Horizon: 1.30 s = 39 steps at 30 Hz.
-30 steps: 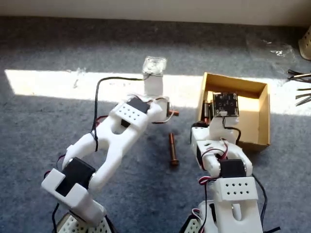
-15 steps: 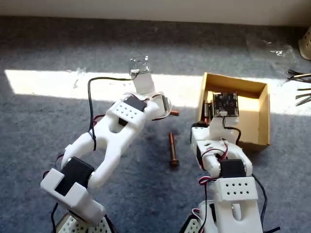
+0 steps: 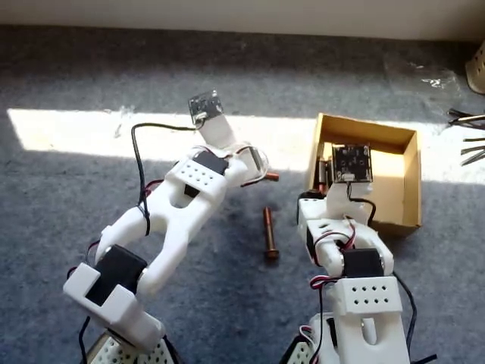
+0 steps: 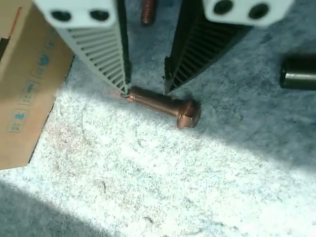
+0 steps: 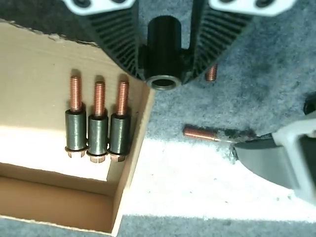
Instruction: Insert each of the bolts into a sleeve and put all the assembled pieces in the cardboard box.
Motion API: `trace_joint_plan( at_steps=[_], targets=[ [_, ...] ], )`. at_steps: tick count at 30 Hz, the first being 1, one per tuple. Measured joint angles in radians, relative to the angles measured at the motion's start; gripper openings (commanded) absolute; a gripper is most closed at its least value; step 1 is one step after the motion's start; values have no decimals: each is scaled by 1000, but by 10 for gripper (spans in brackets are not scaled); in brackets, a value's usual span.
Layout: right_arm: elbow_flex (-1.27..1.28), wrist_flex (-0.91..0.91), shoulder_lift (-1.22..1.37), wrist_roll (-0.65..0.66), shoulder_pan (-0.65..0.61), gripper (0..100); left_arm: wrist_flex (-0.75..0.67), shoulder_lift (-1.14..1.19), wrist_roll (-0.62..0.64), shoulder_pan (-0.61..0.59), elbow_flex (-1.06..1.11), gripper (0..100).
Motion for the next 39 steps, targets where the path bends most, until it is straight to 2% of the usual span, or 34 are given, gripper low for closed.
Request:
trace_joint_plan(
  at_steps=[10, 25, 32, 39],
  targets=[
    [0, 0, 0, 0, 35, 9, -40, 143, 195, -2, 11, 116],
    [0, 0, 0, 0, 32, 9, -40, 204, 206, 0, -54, 115],
    [0, -35, 0, 0, 32, 9, 44, 140, 206, 49, -74, 115],
    [0, -37, 0, 0, 32, 9, 14, 140, 206, 52, -77, 115]
  ],
)
